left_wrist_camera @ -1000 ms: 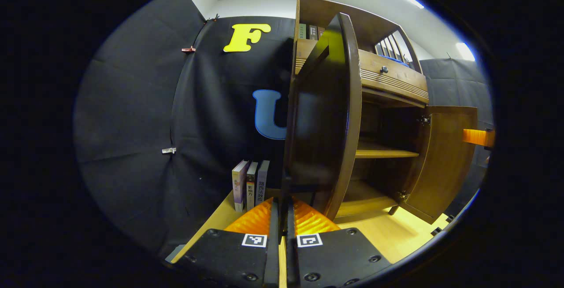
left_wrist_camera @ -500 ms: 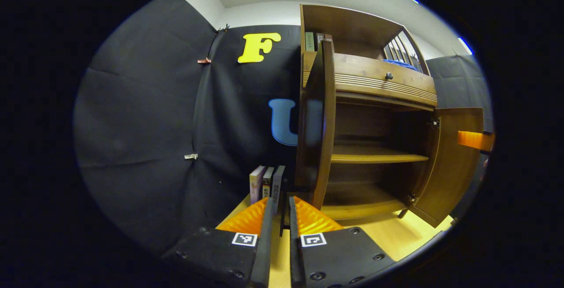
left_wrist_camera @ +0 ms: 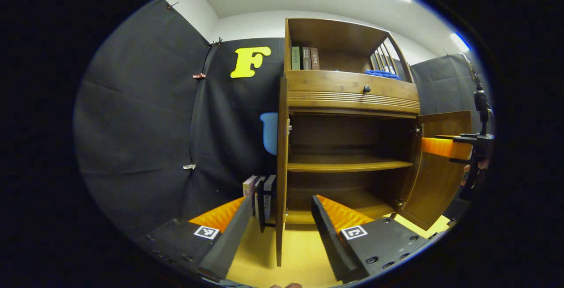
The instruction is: Open the right door of the double-door shoe cabinet with the right hand, and open the left door with the left hand.
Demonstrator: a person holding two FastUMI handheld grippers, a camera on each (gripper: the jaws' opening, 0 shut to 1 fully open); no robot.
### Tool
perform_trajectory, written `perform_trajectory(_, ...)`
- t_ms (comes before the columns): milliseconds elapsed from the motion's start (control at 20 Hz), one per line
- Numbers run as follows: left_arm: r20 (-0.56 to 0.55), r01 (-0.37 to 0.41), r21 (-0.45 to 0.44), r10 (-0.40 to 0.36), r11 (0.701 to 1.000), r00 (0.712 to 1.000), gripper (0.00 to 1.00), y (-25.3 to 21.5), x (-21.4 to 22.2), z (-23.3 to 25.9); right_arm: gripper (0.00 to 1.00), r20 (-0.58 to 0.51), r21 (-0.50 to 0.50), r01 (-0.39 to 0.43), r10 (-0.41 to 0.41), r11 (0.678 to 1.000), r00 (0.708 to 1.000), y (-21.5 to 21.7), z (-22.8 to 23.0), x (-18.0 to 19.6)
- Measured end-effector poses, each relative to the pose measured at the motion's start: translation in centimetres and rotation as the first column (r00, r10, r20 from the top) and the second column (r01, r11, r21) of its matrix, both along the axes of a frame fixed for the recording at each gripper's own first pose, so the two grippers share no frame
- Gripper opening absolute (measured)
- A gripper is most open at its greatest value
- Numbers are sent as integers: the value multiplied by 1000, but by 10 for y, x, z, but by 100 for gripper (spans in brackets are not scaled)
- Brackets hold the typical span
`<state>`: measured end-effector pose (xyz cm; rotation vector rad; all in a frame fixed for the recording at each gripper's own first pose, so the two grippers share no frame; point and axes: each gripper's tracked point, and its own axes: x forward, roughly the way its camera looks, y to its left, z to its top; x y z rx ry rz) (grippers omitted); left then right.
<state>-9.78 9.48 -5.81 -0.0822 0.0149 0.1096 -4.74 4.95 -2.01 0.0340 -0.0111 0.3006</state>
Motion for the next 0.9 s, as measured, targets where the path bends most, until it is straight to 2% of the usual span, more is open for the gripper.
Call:
perform_trajectory(100,3,13,-7,-13,1000,1000,91,-11,-2,2,98,7,-7,8,-8,1000,1000,-1,2,-2)
perform_trajectory(250,5,24,-18,-24,1000,1000,95,-25,-3,4,98,2,-14,8,-8,1000,1000,-1,3,-3)
perform_trajectory(300,14,34,-18,-34,999,999,95,-31,-3,5,96,9,-10,10,-10,1000,1000,-2,5,-5)
perform_trajectory(400,15,53,-19,-53,998,998,95,-40,-2,6,100,5,-7,18,-18,1000,1000,-4,5,-6)
perform_trajectory(650,20,88,-5,-88,996,996,95,-61,4,14,98,22,-45,21,-20,999,1000,-6,6,-13)
perform_trajectory(900,35,125,-2,-125,992,992,95,-81,16,23,98,40,-35,16,-14,999,999,-3,17,-13)
